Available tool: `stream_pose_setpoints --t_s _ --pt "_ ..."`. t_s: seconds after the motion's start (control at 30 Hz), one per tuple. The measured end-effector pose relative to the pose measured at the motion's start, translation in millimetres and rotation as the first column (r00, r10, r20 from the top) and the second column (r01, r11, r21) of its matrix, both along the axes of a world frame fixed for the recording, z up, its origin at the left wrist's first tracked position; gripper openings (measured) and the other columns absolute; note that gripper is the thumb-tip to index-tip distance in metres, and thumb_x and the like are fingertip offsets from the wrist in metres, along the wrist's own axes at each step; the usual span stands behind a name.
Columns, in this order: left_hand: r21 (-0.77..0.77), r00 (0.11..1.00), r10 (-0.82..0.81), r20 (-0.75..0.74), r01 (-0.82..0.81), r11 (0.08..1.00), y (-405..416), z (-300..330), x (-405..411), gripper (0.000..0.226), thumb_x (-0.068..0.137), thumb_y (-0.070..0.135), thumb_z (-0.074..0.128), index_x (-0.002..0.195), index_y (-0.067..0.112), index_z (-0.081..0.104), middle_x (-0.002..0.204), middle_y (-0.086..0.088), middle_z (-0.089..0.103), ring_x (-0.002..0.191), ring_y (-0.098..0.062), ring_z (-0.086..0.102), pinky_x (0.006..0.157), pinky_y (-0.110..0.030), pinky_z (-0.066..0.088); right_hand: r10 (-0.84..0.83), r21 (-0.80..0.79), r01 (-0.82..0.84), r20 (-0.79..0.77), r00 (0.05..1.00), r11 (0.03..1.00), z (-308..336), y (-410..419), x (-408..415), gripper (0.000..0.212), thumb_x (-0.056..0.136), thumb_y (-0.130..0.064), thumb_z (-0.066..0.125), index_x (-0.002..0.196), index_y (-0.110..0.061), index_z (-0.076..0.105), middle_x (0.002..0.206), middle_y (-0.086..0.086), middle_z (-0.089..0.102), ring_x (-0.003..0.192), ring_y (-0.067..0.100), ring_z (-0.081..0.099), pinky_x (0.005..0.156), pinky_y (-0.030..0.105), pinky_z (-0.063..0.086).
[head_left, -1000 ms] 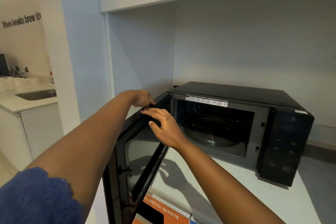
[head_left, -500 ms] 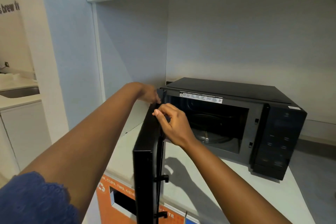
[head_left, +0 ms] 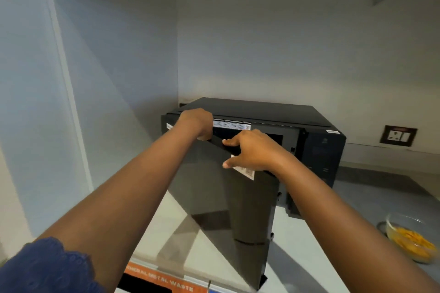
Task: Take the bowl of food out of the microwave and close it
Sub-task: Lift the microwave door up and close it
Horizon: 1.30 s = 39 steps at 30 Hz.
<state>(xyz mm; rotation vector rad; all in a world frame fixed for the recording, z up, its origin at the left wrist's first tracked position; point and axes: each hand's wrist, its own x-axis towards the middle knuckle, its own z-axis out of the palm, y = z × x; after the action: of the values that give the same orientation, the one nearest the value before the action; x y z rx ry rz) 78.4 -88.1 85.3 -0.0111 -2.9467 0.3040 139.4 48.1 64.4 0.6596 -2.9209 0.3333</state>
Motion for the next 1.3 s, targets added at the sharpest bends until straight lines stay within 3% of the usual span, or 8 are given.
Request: stream_pose_setpoints --t_s 0.07,0.17,0.27,0.47,0.63,0.93,1.1,1.3 --pt "0.012 0.999 -0.004 -0.051 0.004 1.0 22 -9 -7 0.033 0.094 0.021 0.045 0.119 0.006 0.059 0.126 -0.013 0.06 0.114 -0.03 0.059 0.089 -0.037 0.049 -0.059 -0.004 0.059 -0.016 0.998 0.998 -7 11 -12 0.061 0.085 -0.031 0.062 0.139 -0.024 0.037 0.138 0.006 0.053 0.127 0.028 0.047 0.1 0.04 0.043" --pt "0.2 0.994 -0.103 -0.027 0.106 0.974 40 -28 -25 0.052 0.1 0.038 0.025 0.13 0.006 0.052 0.141 -0.016 0.05 0.13 -0.031 0.047 0.103 -0.043 0.04 -0.104 0.009 0.104 -0.022 0.994 0.995 -16 30 -28 0.059 0.091 -0.024 0.053 0.144 -0.023 0.026 0.143 0.011 0.046 0.129 0.031 0.043 0.105 0.042 0.037" --pt "0.265 0.96 -0.279 -0.028 0.276 0.924 46 -44 -45 0.06 0.1 0.043 0.012 0.15 0.012 0.022 0.161 -0.008 0.017 0.149 -0.022 0.01 0.121 -0.047 0.009 -0.159 0.111 0.169 -0.092 0.983 0.979 -19 51 -50 0.069 0.091 -0.033 0.052 0.146 -0.014 0.016 0.156 0.011 0.023 0.143 0.028 0.022 0.118 0.044 0.014" --pt "0.275 0.918 -0.392 -0.065 0.394 0.877 54 -50 -73 0.09 0.086 0.069 0.028 0.152 0.015 0.002 0.162 -0.001 -0.001 0.15 -0.018 -0.008 0.119 -0.048 -0.008 -0.269 0.26 0.286 -0.1 0.958 0.922 -21 82 -95 0.111 0.072 -0.047 0.07 0.147 -0.007 -0.002 0.159 0.012 -0.004 0.146 0.029 -0.009 0.118 0.048 -0.001" --pt "0.195 0.915 -0.391 -0.1 0.404 0.894 59 -54 -90 0.112 0.071 0.071 0.055 0.152 0.013 0.005 0.163 -0.002 0.001 0.15 -0.02 -0.005 0.12 -0.048 -0.005 -0.291 0.27 0.307 -0.097 0.952 0.913 -19 87 -115 0.118 0.066 -0.051 0.073 0.146 -0.006 -0.001 0.159 0.012 0.003 0.146 0.028 -0.006 0.117 0.052 -0.002" --pt "0.195 0.912 -0.355 -0.206 0.394 0.898 65 -63 -105 0.102 0.07 0.07 0.058 0.148 0.015 0.024 0.158 -0.004 0.027 0.148 -0.019 0.018 0.12 -0.048 -0.004 -0.268 0.143 0.299 -0.204 0.942 0.943 -24 95 -129 0.098 0.061 -0.048 0.078 0.139 -0.01 0.032 0.144 0.011 0.043 0.135 0.027 0.037 0.117 0.052 -0.002" --pt "0.234 0.906 -0.331 -0.265 0.393 0.889 67 -65 -106 0.095 0.068 0.069 0.061 0.142 0.017 0.034 0.149 -0.004 0.042 0.141 -0.021 0.034 0.12 -0.05 -0.001 -0.268 0.087 0.294 -0.233 0.935 0.952 -26 96 -131 0.093 0.06 -0.045 0.08 0.135 -0.01 0.039 0.134 0.011 0.052 0.129 0.027 0.044 0.119 0.047 0.002" --pt "0.227 0.899 -0.31 -0.311 0.387 0.894 73 -68 -108 0.089 0.071 0.065 0.061 0.141 0.016 0.035 0.147 -0.004 0.043 0.139 -0.024 0.035 0.121 -0.05 0.006 -0.299 -0.021 0.305 -0.269 0.915 0.952 -32 95 -132 0.085 0.062 -0.034 0.082 0.133 -0.009 0.041 0.132 0.011 0.053 0.13 0.029 0.041 0.119 0.042 0.014"
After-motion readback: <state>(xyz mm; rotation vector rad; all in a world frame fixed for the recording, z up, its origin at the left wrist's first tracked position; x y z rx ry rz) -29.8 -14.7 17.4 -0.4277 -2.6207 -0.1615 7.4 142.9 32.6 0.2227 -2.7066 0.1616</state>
